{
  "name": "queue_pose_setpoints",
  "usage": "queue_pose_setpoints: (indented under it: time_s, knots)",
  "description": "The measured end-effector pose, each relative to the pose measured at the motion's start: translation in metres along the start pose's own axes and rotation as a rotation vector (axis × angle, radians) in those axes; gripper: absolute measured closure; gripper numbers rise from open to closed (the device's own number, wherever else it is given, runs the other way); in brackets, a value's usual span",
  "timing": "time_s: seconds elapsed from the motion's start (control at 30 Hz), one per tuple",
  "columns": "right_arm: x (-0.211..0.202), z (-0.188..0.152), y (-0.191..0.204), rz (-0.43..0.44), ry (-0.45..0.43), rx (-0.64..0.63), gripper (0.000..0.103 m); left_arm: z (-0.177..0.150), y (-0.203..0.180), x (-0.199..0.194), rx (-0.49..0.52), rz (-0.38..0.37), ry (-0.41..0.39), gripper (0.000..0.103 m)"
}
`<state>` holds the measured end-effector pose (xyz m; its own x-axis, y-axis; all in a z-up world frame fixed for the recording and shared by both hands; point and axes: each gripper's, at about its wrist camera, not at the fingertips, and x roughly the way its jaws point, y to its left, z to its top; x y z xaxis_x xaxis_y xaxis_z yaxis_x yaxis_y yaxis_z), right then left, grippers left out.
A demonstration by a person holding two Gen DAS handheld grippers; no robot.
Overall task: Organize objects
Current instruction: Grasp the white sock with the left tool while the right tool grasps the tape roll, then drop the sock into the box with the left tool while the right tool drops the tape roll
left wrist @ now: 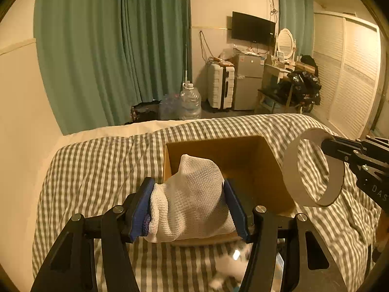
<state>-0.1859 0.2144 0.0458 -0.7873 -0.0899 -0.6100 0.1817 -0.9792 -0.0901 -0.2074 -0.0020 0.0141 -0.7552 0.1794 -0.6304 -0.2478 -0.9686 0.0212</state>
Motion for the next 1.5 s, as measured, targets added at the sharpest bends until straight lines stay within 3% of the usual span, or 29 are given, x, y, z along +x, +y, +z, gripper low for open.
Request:
queue_pose_setpoints:
  time_s: [0.33,0.47,0.7,0.83,1.0,1.07,1.2,1.37,1.5]
  knots:
    - [0.106,0.035,0.006,0.057,0.072,-0.032,0.095,0.015,-0.004,0.077,0.04,-0.032,0.046,0.043]
    - [0.142,0.031,-0.001,0.059,0.099,-0.024,0.095,0.01,-0.009,0.101,0.073,-0.024,0.065,0.043]
    - [0.167,0.01,-0.006,0.089,0.122,-0.009,0.095,-0.001,-0.03,0.12,0.163,0.014,0.049,0.043]
    - [0.167,-0.001,-0.005,0.068,0.13,-0.029,0.094,-0.007,-0.032,0.122,0.165,-0.001,0.057,0.043]
    - [0.157,-0.009,-0.012,0.075,0.121,-0.008,0.092,-0.008,-0.026,0.123,0.128,-0.044,0.084,0.032]
    - [0.149,-0.009,-0.014,0.102,0.11,0.014,0.084,-0.008,-0.024,0.114,0.108,-0.081,0.089,0.029]
    - [0.13,-0.007,-0.016,0.14,0.08,0.064,0.056,-0.011,-0.015,0.085,0.096,-0.073,0.059,0.016]
    - [0.092,-0.003,-0.014,0.143,0.034,0.076,0.052,-0.002,-0.01,0.051,0.078,-0.053,0.03,0.008]
    - [0.059,0.007,-0.016,0.137,-0.003,0.077,0.041,0.007,-0.01,0.016,0.074,-0.043,-0.019,0.003]
